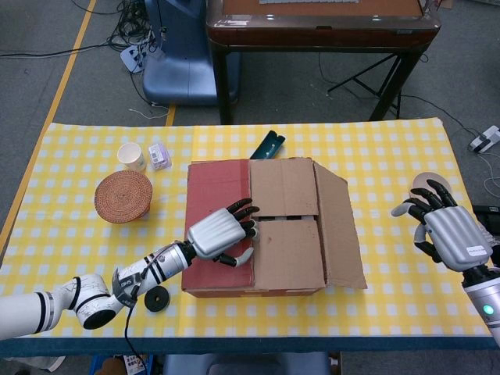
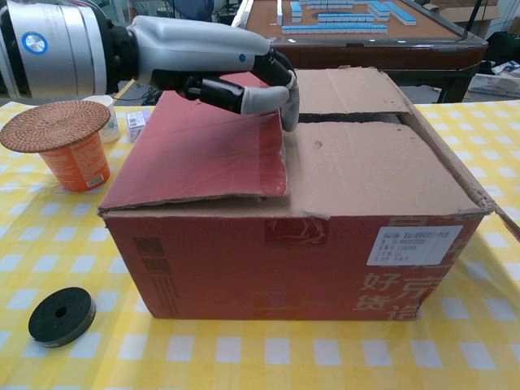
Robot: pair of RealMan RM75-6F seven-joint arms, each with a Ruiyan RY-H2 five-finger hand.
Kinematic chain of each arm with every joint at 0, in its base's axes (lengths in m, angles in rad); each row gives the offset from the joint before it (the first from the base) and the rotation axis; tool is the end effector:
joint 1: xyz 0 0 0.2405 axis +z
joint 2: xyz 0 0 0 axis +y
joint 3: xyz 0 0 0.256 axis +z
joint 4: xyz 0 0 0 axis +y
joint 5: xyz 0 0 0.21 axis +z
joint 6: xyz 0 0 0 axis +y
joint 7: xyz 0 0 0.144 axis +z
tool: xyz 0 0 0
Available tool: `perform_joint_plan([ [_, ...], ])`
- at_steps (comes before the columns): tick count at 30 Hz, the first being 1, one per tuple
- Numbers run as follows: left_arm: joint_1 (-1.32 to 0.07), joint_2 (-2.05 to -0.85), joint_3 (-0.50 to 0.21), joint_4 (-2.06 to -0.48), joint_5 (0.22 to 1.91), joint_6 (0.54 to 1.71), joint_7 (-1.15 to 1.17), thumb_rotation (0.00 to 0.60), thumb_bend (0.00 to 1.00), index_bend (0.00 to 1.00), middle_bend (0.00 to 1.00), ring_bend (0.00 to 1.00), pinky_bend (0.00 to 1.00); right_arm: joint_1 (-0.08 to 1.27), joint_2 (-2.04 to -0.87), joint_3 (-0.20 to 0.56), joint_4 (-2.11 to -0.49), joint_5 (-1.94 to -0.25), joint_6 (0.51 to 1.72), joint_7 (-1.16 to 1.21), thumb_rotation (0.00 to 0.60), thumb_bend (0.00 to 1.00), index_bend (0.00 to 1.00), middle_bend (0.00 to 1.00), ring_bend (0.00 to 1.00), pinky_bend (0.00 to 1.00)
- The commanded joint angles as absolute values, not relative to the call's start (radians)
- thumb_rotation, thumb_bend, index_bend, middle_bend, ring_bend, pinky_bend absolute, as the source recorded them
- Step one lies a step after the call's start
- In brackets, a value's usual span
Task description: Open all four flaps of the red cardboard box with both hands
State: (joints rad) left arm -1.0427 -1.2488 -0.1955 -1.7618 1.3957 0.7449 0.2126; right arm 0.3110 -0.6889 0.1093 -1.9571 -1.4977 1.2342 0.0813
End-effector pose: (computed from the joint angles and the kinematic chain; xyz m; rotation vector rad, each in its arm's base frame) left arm -0.0137 0.3314 0.0340 -2.3888 -0.4836 -1.0860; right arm -0.2186 -0.2396 0.2266 1.6451 -0.8785 0.9441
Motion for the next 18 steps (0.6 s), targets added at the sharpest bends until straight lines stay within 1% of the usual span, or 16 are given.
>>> perform_joint_plan([
  [1,-1.033,-1.233,-0.191,-1.772,1.388,0.761,0.228,0.05,0.55,0.44,0.34,0.09,0.0,0.309,-0.689,0.109,-1.958,-1.499,1.236,0.081,0.6,1.0,0.37,0.35,0.15,0.03],
  [5,-1.02,-1.197,-0.183,-1.8,1.373,0.769,0.244,0.049,0.55,0.45,0.35,0.1,0.0,0.306,-0.69,0.108,-1.956,-1.502,1.239,0.083,0.6,1.0,0.37,0.35,0.15,0.03],
  [9,-0.996,-1.156,-0.184,-1.836,1.372,0.804,0.237,0.051,0.55,0.45,0.35,0.1,0.0,0.302,-0.689,0.109,-1.955,-1.505,1.245,0.087,0.6,1.0,0.37,0.35,0.15,0.03],
  [18,-0.944,-1.052,-0.211,-1.906,1.386,0.884,0.168,0.05,0.55,0.45,0.35,0.1,0.0,0.309,-0.69,0.115,-1.962,-1.51,1.24,0.081,0.6,1.0,0.37,0.35,0.15,0.03],
])
